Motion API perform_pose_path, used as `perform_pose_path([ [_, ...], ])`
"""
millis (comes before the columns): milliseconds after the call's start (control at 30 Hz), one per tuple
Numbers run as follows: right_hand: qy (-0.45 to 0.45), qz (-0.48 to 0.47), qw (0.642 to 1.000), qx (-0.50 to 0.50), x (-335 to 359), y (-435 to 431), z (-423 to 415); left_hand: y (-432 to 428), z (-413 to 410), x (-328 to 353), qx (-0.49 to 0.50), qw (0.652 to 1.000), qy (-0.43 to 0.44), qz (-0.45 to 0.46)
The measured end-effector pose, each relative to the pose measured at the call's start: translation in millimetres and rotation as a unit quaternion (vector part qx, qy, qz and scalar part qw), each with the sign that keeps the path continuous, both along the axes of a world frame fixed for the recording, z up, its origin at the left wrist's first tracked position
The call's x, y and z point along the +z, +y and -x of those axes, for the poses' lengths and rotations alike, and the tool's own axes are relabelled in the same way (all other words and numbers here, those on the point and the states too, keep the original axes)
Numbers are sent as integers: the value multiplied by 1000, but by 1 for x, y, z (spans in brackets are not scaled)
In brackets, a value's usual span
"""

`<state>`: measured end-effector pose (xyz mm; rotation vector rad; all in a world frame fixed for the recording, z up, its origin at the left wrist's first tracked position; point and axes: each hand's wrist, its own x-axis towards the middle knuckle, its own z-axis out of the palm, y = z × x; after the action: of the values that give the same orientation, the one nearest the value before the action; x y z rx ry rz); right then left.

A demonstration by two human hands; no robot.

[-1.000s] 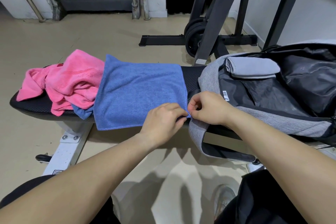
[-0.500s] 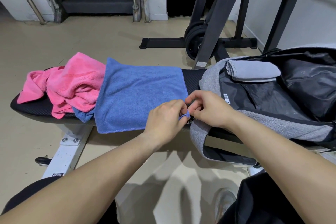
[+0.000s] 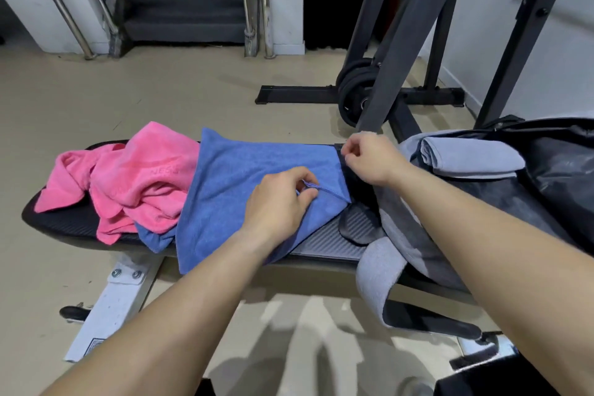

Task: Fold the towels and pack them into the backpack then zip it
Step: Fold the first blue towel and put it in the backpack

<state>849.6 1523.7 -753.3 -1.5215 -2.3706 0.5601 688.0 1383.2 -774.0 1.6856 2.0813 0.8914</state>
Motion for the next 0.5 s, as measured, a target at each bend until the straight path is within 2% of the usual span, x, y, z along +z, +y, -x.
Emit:
perform_pose_path([
  [100,-66,5,998,0,-6,35,20,15,10,4,12,1000,-25,1],
  [200,-171,-4,985,-15,-12,60,36,27,19,4,24,999,-44,4],
  [300,-243,57,967,-46,-24,77,50,36,26,1,25,998,-53,-4],
  [400,-178,122,975,-51,-41,93,58,40,31,-1,22,998,-60,-7],
  [500,-13,136,990,-44,-48,101,56,42,35,0,23,998,-63,-11],
])
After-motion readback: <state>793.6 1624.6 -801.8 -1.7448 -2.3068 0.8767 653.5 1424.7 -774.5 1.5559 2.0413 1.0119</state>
